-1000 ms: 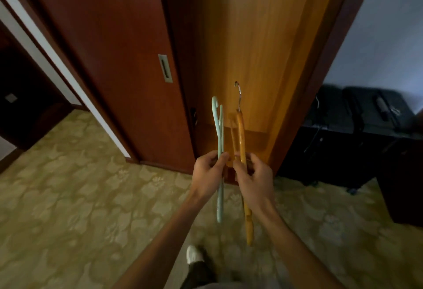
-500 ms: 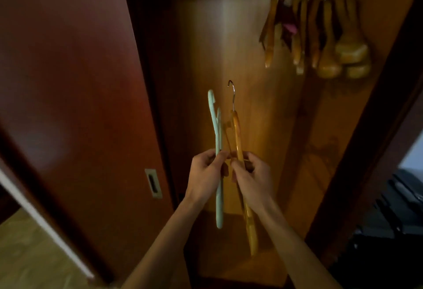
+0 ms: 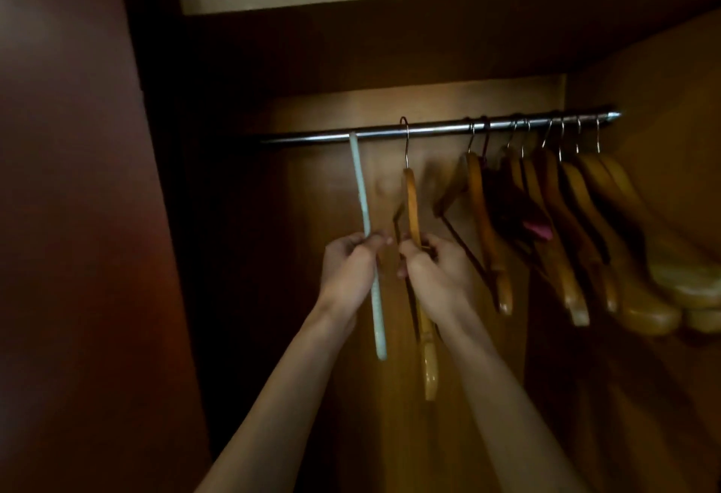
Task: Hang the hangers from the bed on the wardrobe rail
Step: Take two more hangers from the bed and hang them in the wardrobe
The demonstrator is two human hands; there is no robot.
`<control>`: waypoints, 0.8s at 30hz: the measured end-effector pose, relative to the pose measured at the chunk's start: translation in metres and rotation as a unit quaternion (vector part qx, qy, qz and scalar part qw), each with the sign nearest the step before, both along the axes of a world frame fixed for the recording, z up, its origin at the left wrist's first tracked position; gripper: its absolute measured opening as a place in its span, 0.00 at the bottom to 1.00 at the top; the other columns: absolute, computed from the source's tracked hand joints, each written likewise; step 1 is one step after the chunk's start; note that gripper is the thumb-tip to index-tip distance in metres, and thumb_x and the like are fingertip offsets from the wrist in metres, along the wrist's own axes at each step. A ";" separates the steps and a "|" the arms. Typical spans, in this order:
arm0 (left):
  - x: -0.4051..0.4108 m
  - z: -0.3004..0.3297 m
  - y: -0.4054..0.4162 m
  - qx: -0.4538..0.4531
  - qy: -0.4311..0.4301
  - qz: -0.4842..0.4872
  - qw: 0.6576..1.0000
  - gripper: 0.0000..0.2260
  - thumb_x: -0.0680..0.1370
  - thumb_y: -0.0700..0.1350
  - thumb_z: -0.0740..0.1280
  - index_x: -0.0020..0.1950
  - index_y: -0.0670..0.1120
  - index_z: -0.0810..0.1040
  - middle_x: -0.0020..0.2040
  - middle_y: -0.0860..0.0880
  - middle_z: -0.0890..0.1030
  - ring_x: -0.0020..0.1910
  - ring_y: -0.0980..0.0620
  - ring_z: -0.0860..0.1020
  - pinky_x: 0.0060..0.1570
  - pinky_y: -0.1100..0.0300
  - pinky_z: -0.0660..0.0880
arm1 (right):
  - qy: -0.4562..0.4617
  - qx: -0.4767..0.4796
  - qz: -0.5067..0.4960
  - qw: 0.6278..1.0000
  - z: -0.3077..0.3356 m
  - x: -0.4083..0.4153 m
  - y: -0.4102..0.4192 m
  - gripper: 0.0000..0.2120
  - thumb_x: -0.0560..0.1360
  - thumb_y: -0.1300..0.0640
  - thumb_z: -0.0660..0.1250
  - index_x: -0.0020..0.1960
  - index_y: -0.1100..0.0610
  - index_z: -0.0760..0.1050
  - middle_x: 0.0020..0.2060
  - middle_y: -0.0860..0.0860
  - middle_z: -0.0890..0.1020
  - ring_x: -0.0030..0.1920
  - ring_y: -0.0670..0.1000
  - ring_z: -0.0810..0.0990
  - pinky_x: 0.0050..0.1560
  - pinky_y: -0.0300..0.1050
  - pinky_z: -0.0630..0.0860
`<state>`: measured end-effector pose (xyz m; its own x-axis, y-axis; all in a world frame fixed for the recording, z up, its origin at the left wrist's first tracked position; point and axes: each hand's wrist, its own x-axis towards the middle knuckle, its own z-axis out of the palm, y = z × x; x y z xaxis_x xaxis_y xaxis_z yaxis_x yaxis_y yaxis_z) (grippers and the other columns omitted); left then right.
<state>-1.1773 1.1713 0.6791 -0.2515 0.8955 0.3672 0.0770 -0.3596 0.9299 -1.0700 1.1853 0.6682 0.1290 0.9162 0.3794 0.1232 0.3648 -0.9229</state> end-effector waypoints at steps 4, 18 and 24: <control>0.008 0.036 0.039 -0.002 -0.006 -0.012 1.000 0.09 0.78 0.44 0.69 0.46 0.39 0.85 0.29 0.49 0.82 0.29 0.54 0.81 0.31 0.66 0.76 | 0.016 0.028 -0.012 0.999 0.026 0.002 0.032 0.09 0.79 0.54 0.65 0.48 0.55 0.82 0.31 0.46 0.81 0.30 0.37 0.78 0.29 0.32 0.68; 0.032 0.066 0.105 -0.021 0.030 -0.032 0.999 0.05 0.74 0.45 0.72 0.41 0.44 0.83 0.27 0.51 0.75 0.29 0.52 0.75 0.31 0.61 0.76 | 0.045 0.008 -0.040 0.998 0.036 0.020 0.077 0.08 0.79 0.54 0.65 0.48 0.55 0.81 0.39 0.48 0.84 0.39 0.43 0.81 0.34 0.39 0.69; 0.053 0.067 0.108 -0.057 0.013 -0.089 0.994 0.07 0.79 0.44 0.70 0.50 0.41 0.81 0.31 0.49 0.75 0.28 0.53 0.77 0.23 0.65 0.73 | 0.037 0.008 -0.060 0.997 0.033 0.034 0.079 0.08 0.78 0.56 0.65 0.43 0.51 0.81 0.37 0.49 0.85 0.39 0.47 0.82 0.36 0.41 0.73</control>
<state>-1.1248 1.2794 0.7462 -0.0768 0.9614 0.2643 0.0456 -0.2615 0.9641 -1.0364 1.2647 0.7012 0.2654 0.8866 0.3788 0.0988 0.3658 -0.9254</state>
